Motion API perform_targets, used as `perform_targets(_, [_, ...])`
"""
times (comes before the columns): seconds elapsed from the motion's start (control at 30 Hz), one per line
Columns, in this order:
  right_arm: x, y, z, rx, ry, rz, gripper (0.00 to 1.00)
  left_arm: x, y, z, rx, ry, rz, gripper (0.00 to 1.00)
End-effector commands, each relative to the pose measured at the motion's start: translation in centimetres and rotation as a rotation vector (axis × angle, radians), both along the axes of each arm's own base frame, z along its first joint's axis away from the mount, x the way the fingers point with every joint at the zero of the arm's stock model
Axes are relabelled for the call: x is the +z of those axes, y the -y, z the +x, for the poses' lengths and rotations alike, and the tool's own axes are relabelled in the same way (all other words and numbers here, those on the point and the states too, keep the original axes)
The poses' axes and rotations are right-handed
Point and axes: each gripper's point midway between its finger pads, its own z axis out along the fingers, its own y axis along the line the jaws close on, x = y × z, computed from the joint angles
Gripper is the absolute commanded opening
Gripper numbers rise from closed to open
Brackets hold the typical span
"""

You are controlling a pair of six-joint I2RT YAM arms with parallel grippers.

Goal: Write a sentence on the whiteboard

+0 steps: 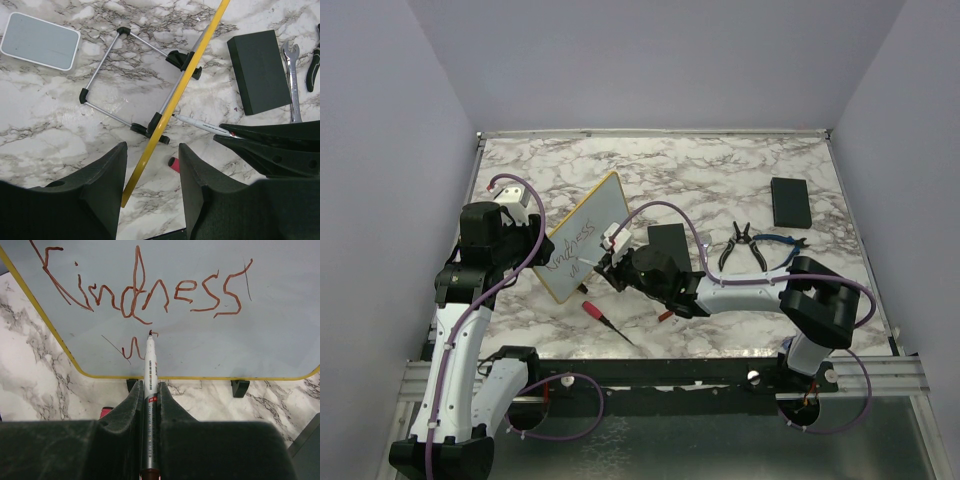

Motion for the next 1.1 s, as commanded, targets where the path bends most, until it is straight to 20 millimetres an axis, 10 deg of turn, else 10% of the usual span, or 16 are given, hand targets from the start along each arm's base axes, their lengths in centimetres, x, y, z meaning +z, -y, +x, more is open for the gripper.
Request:
perform_targets(0.0, [0.1, -0.9, 0.2, 0.018, 0.007, 0.007, 0.01, -0.4, 0.5, -0.6, -0.023, -0.022, -0.016, 0.47])
perform_targets(1.07, [-3.6, 0.7, 1.0, -0.068, -0.057, -0.065, 0.01, -0.3, 0.4, -0.7, -0.020, -0.014, -0.014, 0.47])
